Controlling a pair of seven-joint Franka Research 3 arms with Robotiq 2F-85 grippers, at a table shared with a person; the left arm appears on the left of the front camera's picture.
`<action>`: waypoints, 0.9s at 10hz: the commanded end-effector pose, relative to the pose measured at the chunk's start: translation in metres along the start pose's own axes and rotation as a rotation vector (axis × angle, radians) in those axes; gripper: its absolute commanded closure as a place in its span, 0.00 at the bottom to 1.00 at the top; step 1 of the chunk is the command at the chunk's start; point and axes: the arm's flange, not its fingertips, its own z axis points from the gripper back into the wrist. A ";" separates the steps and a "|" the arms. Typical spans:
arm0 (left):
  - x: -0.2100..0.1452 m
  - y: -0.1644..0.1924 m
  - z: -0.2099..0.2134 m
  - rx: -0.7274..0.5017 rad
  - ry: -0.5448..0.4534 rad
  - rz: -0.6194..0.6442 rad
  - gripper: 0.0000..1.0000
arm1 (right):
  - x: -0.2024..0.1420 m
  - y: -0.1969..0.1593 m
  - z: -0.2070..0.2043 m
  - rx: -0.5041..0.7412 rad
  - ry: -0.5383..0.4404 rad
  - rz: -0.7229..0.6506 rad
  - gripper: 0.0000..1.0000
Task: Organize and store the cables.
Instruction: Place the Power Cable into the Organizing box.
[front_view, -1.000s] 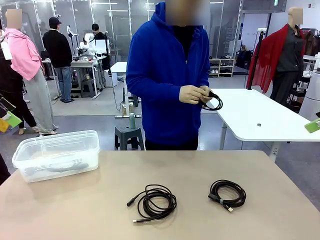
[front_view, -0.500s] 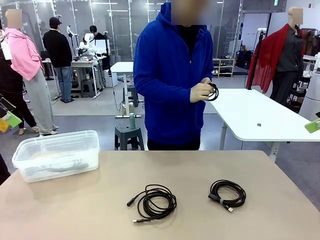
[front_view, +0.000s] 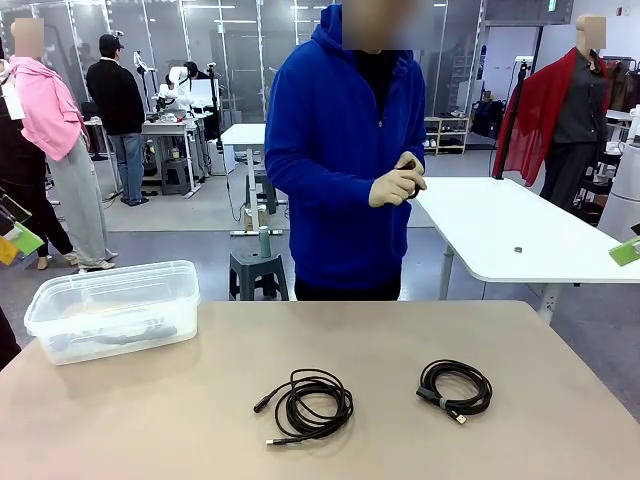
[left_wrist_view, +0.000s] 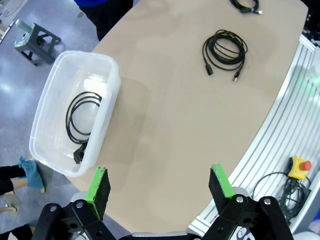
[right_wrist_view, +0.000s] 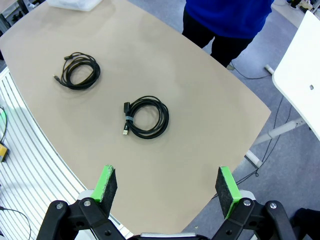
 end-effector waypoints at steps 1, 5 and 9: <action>0.004 0.001 0.001 0.007 0.013 0.012 0.00 | -0.001 -0.001 0.000 0.005 -0.004 0.005 0.00; 0.004 0.001 0.001 0.007 0.013 0.012 0.00 | -0.001 -0.001 0.000 0.005 -0.004 0.005 0.00; 0.004 0.001 0.001 0.007 0.013 0.012 0.00 | -0.001 -0.001 0.000 0.005 -0.004 0.005 0.00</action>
